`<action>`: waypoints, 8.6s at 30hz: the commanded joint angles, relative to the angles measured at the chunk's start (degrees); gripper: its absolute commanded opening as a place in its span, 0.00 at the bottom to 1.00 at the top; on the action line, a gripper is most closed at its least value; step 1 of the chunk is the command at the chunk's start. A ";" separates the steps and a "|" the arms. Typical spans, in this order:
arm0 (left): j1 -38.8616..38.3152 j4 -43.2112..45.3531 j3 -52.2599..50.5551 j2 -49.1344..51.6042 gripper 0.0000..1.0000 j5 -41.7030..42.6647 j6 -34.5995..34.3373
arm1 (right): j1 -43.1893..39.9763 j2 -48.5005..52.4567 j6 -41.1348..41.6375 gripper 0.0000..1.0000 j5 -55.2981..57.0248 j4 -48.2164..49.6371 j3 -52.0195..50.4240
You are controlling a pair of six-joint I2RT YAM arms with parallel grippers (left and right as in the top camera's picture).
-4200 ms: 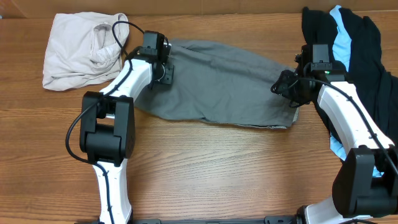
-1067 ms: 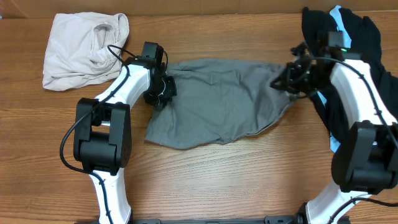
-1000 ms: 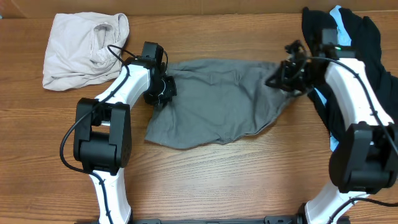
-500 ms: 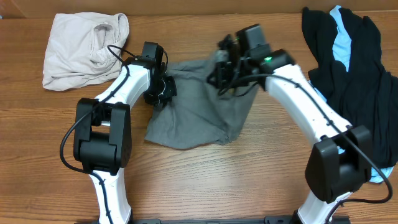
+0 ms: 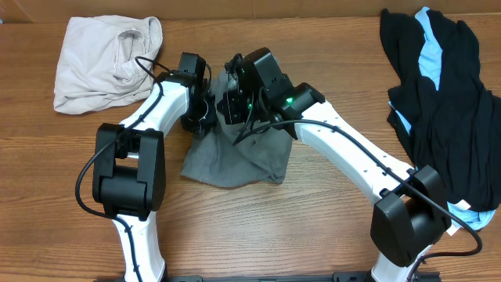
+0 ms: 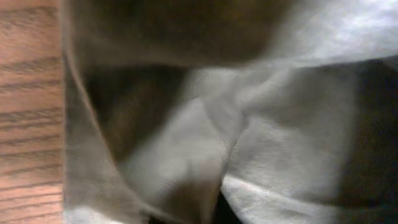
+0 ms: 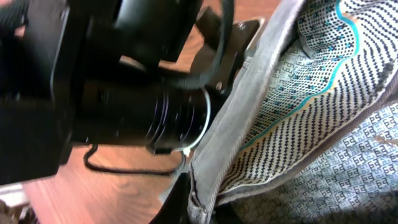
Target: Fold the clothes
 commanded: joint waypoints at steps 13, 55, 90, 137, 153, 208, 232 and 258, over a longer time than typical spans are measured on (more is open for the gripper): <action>4.24 -23.61 17.20 2.01 0.96 -2.64 4.55 | -0.20 -1.84 2.10 0.04 1.27 0.96 1.55; 12.74 -45.86 38.21 2.08 1.00 -2.60 16.61 | -12.79 -8.37 -4.76 1.00 6.29 -31.58 16.02; 0.76 0.74 -6.34 2.12 0.04 6.08 16.17 | -25.57 -4.57 -11.56 0.96 1.90 -32.02 15.26; 31.01 30.27 13.81 -15.93 0.04 7.91 -25.68 | -26.27 -4.39 -10.71 0.88 4.90 -29.64 7.87; 31.01 25.75 13.81 -1.42 0.04 2.91 -23.67 | -26.27 -4.37 -9.90 0.88 4.90 -30.12 7.87; 32.20 -3.56 45.83 29.11 1.00 -16.63 24.57 | -26.25 -4.37 -9.57 0.99 4.90 -28.74 7.87; 31.10 -21.99 64.35 0.85 1.00 -16.04 20.22 | -26.62 -5.29 -17.31 1.00 8.37 -59.67 64.83; 31.10 -22.16 64.06 -0.22 1.00 -16.04 20.22 | -26.51 -10.43 -17.33 1.00 9.03 -63.08 69.59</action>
